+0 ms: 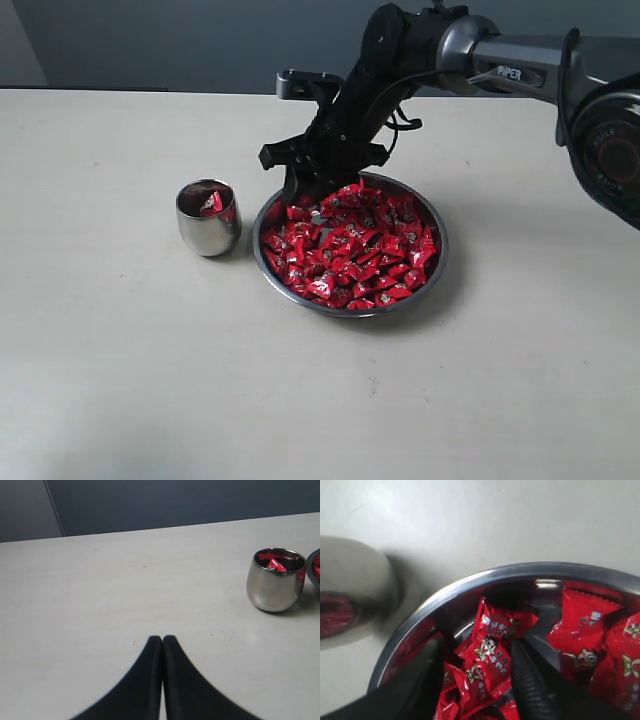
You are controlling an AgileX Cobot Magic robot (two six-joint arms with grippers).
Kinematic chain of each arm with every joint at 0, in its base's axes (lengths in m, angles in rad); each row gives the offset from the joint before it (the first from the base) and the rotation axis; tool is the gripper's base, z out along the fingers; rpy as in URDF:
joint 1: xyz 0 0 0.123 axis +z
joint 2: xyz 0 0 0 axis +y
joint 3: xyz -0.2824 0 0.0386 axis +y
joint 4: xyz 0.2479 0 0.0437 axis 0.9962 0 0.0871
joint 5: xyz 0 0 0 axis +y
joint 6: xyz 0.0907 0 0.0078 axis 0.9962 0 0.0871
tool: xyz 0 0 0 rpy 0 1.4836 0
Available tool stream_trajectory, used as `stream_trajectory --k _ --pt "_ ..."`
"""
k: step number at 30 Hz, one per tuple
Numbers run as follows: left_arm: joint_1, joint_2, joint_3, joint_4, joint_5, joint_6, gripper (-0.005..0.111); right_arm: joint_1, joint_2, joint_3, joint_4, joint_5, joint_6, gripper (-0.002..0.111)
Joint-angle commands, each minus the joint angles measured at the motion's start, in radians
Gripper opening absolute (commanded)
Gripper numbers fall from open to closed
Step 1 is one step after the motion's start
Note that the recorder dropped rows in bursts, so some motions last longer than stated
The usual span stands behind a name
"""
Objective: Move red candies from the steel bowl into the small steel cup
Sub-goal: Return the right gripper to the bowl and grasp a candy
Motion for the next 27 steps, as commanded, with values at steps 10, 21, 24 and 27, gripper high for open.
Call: stream_trajectory --k 10,21,24,27 --pt "-0.001 -0.005 -0.008 0.002 -0.006 -0.002 0.000 0.009 0.042 -0.001 0.002 -0.057 -0.001 0.049" --pt "-0.001 -0.005 -0.008 0.002 -0.006 -0.002 0.000 0.009 0.066 -0.001 0.002 -0.072 0.005 0.016" --pt "-0.001 -0.005 -0.008 0.002 -0.006 -0.002 0.000 0.009 0.069 -0.001 0.002 -0.066 0.005 0.007" --pt "-0.001 -0.005 -0.008 0.002 -0.006 -0.002 0.000 0.009 0.059 -0.001 0.000 -0.066 0.005 -0.001"
